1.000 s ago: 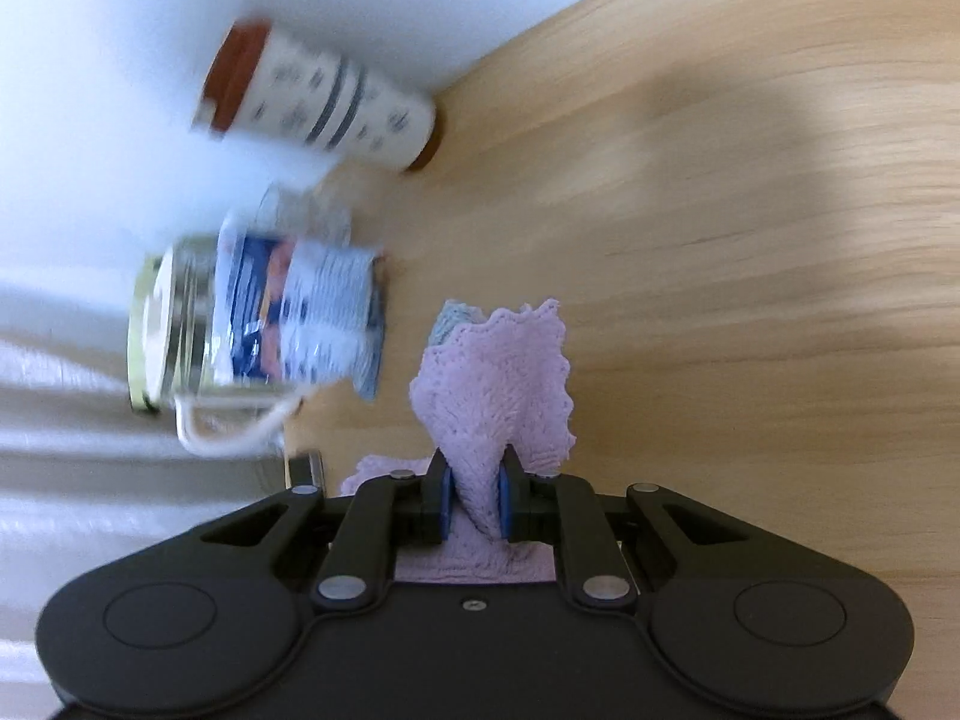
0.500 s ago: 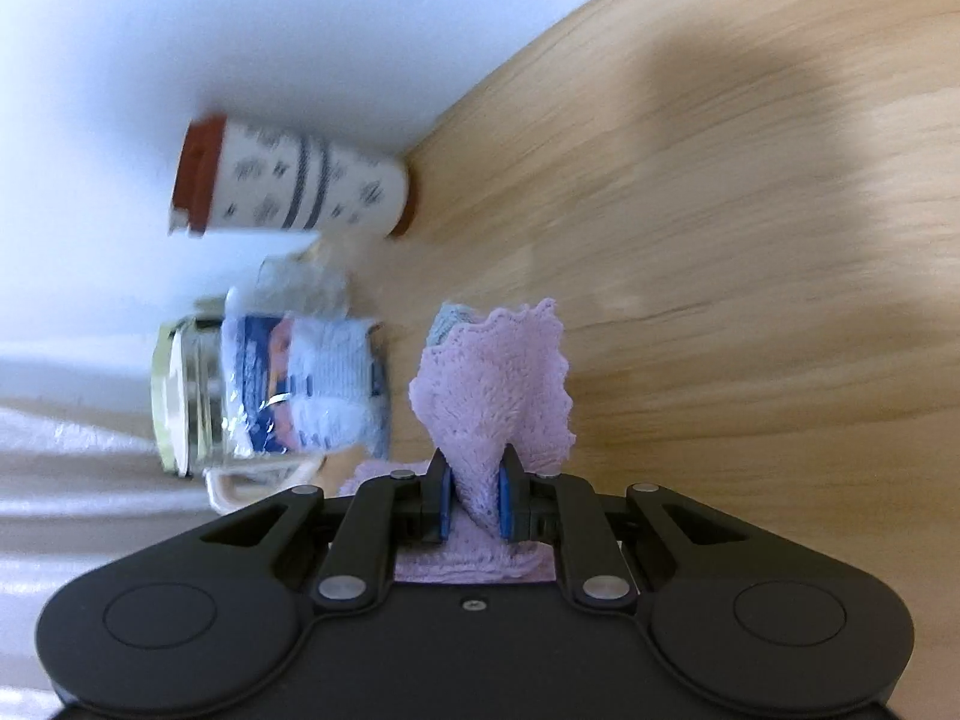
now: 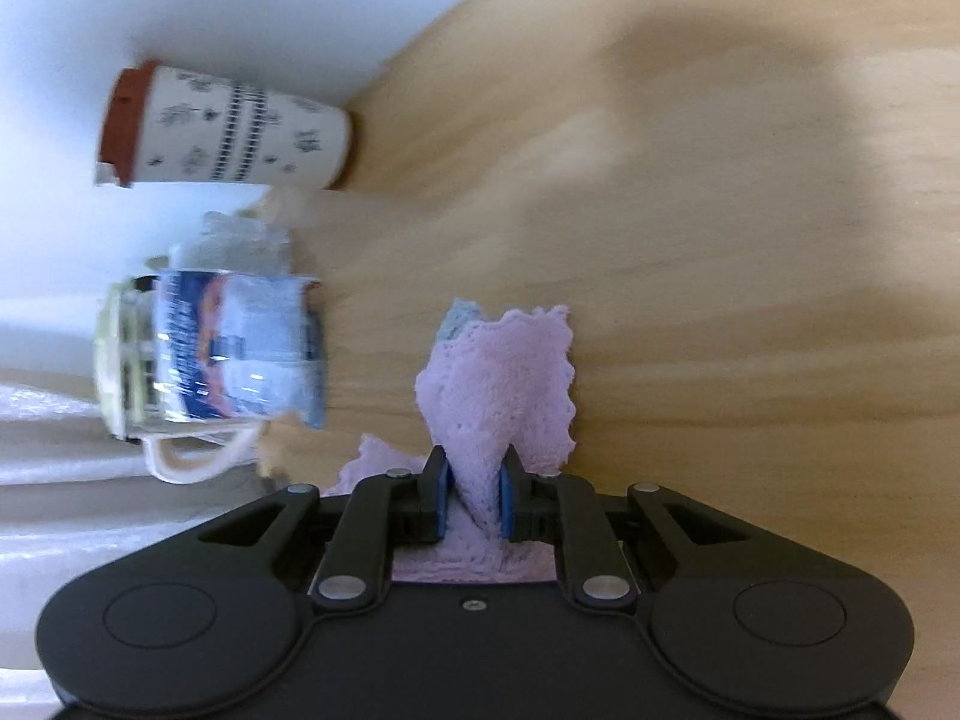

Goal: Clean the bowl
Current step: 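Wipe around the bowl's rim and outer wall with the right gripper's cloth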

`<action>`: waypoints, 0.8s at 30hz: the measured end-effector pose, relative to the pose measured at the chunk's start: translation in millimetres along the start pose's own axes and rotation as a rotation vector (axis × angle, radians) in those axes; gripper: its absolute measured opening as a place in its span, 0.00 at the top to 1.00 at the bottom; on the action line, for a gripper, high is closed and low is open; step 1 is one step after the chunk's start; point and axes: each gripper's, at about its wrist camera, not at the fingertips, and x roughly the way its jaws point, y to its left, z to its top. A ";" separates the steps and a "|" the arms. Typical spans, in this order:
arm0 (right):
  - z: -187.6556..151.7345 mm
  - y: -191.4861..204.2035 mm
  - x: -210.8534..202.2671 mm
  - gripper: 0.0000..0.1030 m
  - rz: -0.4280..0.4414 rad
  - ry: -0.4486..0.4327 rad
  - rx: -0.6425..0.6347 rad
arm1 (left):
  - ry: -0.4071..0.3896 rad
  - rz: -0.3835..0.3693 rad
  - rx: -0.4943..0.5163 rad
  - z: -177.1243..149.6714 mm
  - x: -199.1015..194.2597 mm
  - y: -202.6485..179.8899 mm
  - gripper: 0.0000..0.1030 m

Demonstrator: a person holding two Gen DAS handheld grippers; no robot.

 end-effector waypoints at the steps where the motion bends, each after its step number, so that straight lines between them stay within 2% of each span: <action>1: -2.7 -4.6 -0.2 0.83 -0.017 0.005 0.005 | 0.007 0.001 -0.019 -0.5 0.4 3.1 0.91; 4: -7.8 -14.8 -0.2 0.83 -0.005 0.015 0.040 | 0.012 -0.007 -0.018 -5.0 -2.5 5.4 0.92; 7: -6.5 -8.4 -0.8 0.83 0.027 0.003 0.024 | 0.017 -0.010 -0.029 -11.1 -5.8 7.2 0.92; 16: 5.5 58.2 18.9 0.83 0.116 0.030 -0.076 | 0.029 -0.006 -0.074 -19.3 -8.5 13.2 0.93; 20: 4.8 90.2 39.6 0.84 0.038 0.066 -0.189 | 0.030 -0.011 -0.077 -22.2 -9.7 14.2 0.92; 24: 2.6 80.3 36.5 0.84 0.006 0.069 -0.191 | 0.037 -0.021 -0.072 -24.5 -10.5 13.9 0.92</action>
